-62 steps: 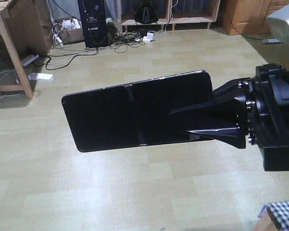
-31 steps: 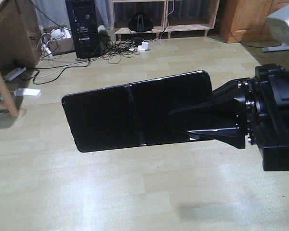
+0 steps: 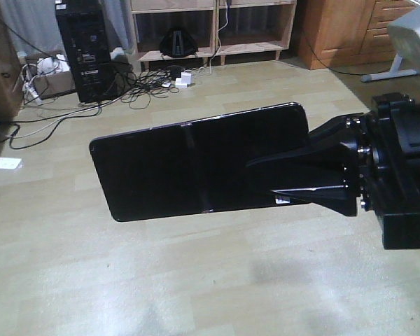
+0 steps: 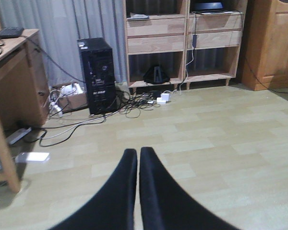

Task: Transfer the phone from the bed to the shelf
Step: 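Hold the phone raised in the right gripper while the base turns away, then carry the phone in the right gripper toward the wooden shelf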

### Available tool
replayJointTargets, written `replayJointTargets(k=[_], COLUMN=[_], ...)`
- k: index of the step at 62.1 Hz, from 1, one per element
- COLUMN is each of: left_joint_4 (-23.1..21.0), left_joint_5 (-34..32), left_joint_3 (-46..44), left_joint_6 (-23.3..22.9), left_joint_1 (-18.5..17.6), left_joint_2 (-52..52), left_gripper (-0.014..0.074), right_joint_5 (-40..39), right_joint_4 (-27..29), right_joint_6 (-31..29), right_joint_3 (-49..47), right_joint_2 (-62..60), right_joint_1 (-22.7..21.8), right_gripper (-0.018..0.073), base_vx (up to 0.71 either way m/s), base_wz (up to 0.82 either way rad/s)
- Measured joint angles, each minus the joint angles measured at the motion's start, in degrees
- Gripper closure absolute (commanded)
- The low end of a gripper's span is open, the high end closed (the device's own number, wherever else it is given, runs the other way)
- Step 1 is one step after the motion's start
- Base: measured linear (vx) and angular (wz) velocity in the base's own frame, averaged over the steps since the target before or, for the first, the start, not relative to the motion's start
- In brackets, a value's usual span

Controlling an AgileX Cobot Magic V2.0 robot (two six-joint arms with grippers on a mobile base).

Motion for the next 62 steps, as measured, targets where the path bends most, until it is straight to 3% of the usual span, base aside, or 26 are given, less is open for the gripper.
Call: replayJointTargets(k=[62], left_joint_4=[0.0], left_joint_5=[0.0], left_joint_3=[0.0], left_joint_6=[0.0], left_joint_1=[0.0], left_joint_2=[0.0], left_gripper=[0.0595], right_joint_5=[0.0], right_joint_4=[0.0], right_joint_6=[0.0], right_joint_3=[0.0], right_joint_2=[0.0], right_joint_1=[0.0], right_gripper=[0.0561], base_vx=[0.4], base_wz=[-0.1])
